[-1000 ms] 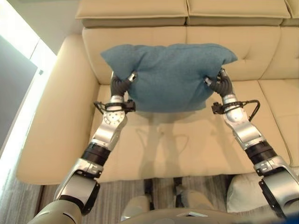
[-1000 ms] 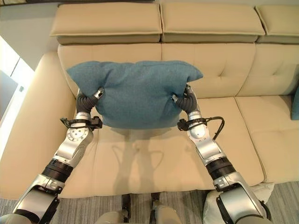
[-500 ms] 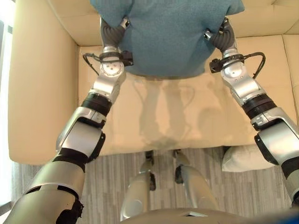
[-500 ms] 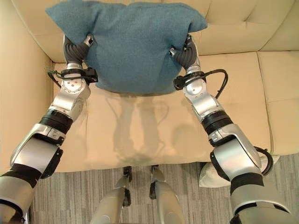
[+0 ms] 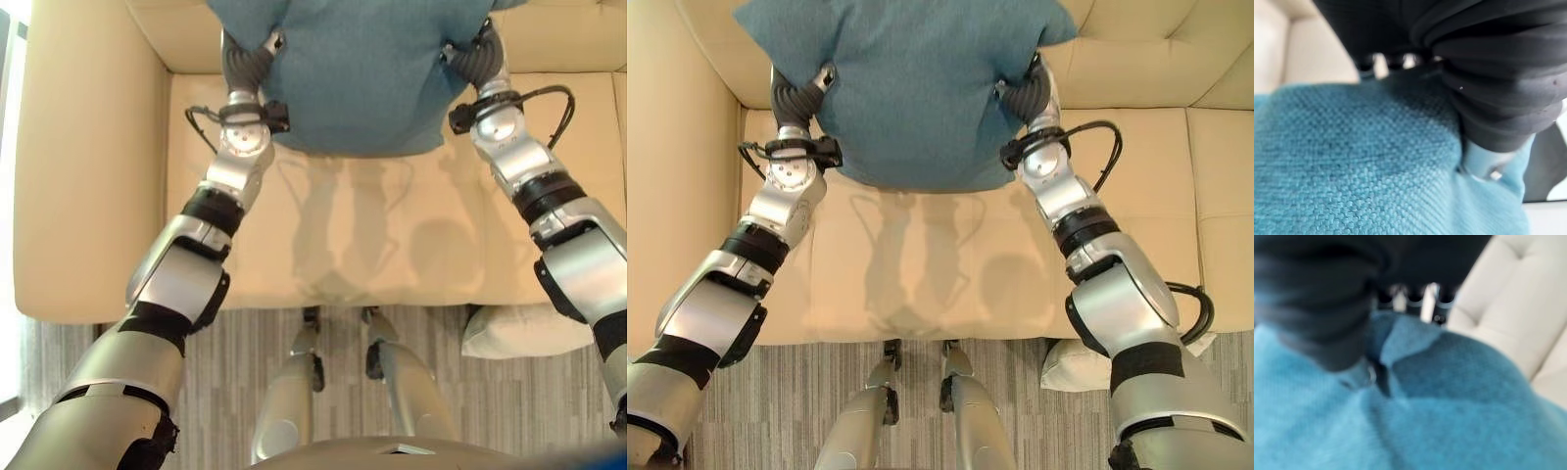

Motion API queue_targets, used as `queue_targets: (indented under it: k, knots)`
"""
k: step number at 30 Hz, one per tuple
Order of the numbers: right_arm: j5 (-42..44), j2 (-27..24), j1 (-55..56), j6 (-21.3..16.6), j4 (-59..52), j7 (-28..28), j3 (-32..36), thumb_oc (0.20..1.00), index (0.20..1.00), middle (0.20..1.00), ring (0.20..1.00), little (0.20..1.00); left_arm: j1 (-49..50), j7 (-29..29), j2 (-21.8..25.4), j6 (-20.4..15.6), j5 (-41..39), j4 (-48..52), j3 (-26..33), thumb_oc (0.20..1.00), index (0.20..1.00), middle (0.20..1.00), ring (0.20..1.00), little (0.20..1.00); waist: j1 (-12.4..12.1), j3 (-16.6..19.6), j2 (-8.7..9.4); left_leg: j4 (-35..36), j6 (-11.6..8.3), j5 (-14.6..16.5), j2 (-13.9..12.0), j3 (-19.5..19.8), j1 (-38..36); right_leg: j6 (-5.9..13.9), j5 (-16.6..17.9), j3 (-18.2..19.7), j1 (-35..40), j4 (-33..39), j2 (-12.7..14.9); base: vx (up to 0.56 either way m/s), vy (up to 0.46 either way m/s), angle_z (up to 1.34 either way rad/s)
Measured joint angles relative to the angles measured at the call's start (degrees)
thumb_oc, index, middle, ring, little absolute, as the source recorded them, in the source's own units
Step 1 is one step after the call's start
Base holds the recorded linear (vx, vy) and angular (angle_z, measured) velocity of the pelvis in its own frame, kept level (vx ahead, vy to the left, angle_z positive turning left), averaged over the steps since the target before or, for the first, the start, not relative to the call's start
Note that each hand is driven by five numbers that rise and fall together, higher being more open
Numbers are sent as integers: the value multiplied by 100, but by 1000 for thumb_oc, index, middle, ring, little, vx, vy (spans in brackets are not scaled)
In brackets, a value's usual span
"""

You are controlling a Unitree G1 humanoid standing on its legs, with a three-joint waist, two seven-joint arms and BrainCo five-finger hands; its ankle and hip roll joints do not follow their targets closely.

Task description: Pick up all the scattered cushions and arrange them neatly on the sofa.

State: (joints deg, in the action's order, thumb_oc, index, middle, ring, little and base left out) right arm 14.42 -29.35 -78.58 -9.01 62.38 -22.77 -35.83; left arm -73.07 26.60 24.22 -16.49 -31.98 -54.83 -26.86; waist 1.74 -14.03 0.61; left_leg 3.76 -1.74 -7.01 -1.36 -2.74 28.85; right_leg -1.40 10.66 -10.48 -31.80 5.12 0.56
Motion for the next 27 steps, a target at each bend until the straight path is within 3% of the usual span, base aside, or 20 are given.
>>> queue_targets:
  k: [5, 13, 16, 22, 24, 27]
  knots:
    - [-17, -110, -888, 269, 456, 0, -647, 1000, 1000, 1000, 1000, 1000, -920, -44, 28, 99, -13, -402, -334, 1000, 1000, 1000, 1000, 1000, -76, 0, -3, 15, -17, -170, 1, 17, 480, -30, 152, -17, -476, -1, 2, -2, -3, 1]
    - [-462, -390, -933, 430, 369, -347, -392, 1000, 1000, 1000, 1000, 1000, -1117, -23, 161, 254, -49, -368, -466, 1000, 1000, 1000, 1000, 1000, -119, -13, -26, 23, -15, -187, 15, 31, 498, -38, 158, -16, -498, -2, 21, 13, 12, 1]
    - [-490, -656, -967, 456, 241, -497, -279, 1000, 1000, 1000, 1000, 1000, -1227, 20, 440, 349, 178, -371, -506, 1000, 1000, 1000, 1000, 1000, -118, -47, -84, 29, -8, -194, 38, 33, 485, -58, 172, -19, -484, -2, 47, 0, 0, 0]
    - [-671, -1551, -1265, 527, 303, -726, -500, 1000, 1000, 1000, 1000, 1000, -1538, 66, 1520, 347, 174, -542, -387, 1000, 1000, 1000, 1000, 1000, -120, -53, -96, 29, -8, -194, 57, 19, 330, -61, 174, 6, -337, -3, 65, 0, 0, 0]
    - [-661, -2064, -1443, 549, 345, -650, -646, 1000, 1000, 1000, 1000, 1000, -1575, -25, 2166, 328, -120, -543, -348, 1000, 1000, 1000, 1000, 1000, -105, -53, -94, 26, -8, -194, 57, 16, 272, -61, 174, 17, -277, -8, 64, 17, 14, -1]
    - [-415, -2737, -1075, 492, -180, -574, -420, 1000, 1000, 1000, 1000, 1000, -987, -172, 2909, 202, -261, 309, -168, 1000, 1000, 1000, 1000, 1000, -121, -53, -95, 107, -8, -194, 57, 12, 56, -60, 172, 32, -118, -20, 61, 20, 13, -2]
